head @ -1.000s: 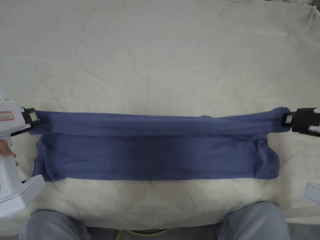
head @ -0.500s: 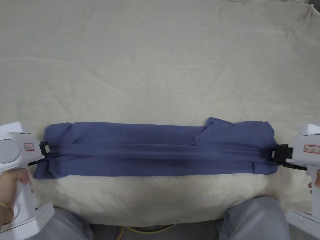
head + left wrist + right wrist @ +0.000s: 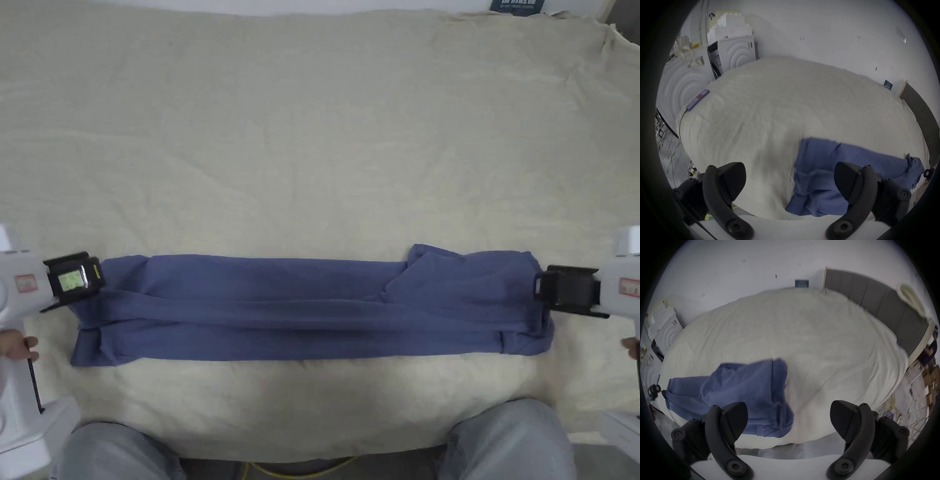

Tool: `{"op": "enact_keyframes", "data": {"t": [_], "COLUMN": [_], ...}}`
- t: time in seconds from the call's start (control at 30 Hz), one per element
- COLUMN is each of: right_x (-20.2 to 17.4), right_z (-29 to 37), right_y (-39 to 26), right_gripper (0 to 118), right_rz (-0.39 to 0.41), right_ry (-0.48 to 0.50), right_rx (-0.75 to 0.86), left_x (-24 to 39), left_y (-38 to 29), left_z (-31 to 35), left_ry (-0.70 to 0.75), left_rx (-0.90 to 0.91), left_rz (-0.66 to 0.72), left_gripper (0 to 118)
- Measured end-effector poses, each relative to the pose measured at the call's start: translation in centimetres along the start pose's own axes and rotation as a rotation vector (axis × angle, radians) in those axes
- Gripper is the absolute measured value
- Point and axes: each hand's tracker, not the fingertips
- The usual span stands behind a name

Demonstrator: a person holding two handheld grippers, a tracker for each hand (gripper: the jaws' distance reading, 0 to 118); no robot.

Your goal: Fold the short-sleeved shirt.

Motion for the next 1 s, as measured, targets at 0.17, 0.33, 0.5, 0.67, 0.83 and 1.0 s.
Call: {"op": "enact_keyframes", "data": {"t": [0.17, 0.33, 0.5, 0.67, 0.83, 1.0], "right_x": [-0.6, -2.4, -4.6, -6.5, -7.7, -8.3], "right_z": [5.0, 7.9, 8.2, 7.8, 7.3, 6.8], "right_y": [2.6, 2.7, 1.8, 0.3, -0.7, -1.0], "right_gripper": [105, 108, 111, 111, 105, 56], "right_rz": [0.001, -0.065, -0.041, -0.036, -0.026, -0.034], "right_ry": [-0.017, 0.073, 0.06, 0.109, 0.143, 0.153], "right_rx": [0.261, 0.512, 0.6, 0.631, 0.63, 0.623], "left_x": [1.3, 4.4, 6.6, 7.9, 8.6, 9.2], "left_y": [2.5, 2.7, 2.0, 0.4, -0.8, -1.4], "left_z": [3.4, 5.8, 6.9, 6.8, 6.4, 6.0], "left_ry": [-0.028, -0.042, -0.116, -0.16, -0.198, -0.205], "left_rx": [0.206, 0.397, 0.464, 0.481, 0.486, 0.502], "left_rz": [-0.004, -0.113, -0.124, -0.157, -0.174, -0.198], "left_gripper": [113, 113, 112, 99, 68, 16]}}
